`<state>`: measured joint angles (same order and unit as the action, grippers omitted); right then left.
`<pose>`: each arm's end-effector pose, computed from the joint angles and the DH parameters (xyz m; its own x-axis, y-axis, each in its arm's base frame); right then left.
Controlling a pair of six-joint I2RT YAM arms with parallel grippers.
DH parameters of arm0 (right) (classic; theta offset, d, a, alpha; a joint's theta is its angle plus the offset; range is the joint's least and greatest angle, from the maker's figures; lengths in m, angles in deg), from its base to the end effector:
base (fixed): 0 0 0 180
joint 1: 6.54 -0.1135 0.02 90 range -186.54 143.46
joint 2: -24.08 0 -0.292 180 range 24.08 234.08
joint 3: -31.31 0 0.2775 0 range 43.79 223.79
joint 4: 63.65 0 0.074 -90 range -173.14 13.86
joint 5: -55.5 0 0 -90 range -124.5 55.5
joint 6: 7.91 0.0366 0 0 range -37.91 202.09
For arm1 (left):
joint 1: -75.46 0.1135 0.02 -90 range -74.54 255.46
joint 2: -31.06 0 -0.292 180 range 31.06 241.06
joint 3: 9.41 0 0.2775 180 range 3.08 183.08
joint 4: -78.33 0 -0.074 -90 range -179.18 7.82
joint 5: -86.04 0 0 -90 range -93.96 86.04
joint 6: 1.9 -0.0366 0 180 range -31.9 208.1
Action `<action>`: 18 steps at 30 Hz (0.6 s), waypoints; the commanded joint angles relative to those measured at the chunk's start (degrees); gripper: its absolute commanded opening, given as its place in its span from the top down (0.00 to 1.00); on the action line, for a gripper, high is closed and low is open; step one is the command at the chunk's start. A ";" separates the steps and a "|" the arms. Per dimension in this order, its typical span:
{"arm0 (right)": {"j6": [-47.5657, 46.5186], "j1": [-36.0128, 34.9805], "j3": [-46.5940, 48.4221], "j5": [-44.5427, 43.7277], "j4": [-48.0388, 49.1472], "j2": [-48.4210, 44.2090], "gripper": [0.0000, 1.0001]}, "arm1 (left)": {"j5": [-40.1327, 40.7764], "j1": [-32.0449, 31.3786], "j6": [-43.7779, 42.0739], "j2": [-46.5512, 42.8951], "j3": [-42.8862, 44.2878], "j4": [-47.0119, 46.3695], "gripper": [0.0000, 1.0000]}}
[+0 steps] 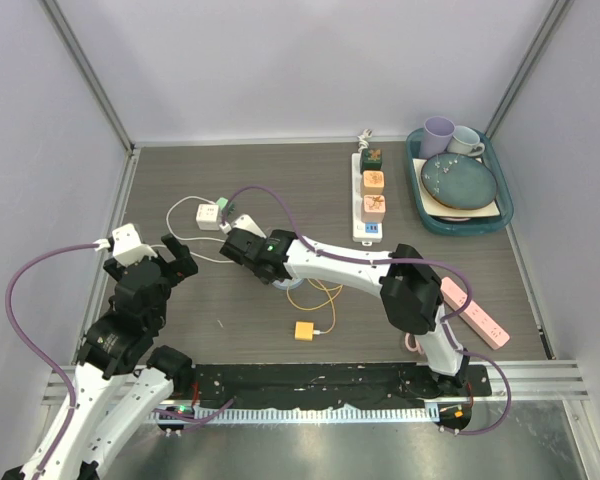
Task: Insert the plug
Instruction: Insert the plug into the socket.
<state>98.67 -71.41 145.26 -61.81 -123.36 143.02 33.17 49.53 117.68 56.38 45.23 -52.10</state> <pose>0.2204 0.4304 0.2486 -0.5738 -0.6261 -0.5280 -0.5816 0.7653 -0.2756 0.0949 -0.0216 0.3386 -0.1914 -0.3446 -0.9190 -0.2934 0.9136 -0.2814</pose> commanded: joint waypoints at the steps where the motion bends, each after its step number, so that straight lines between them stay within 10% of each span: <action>1: -0.67 0.17 -0.31 2.70 -2.88 2.26 0.99 | -0.39 0.53 0.39 -0.54 -0.31 -2.28 0.00; 18: -0.23 3.16 -9.09 11.57 0.90 4.29 0.99 | -0.74 0.88 0.48 -0.36 -0.40 -2.36 0.00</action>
<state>97.97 -69.37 141.20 -57.31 -117.92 142.43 32.79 49.95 117.70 56.29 44.99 -52.25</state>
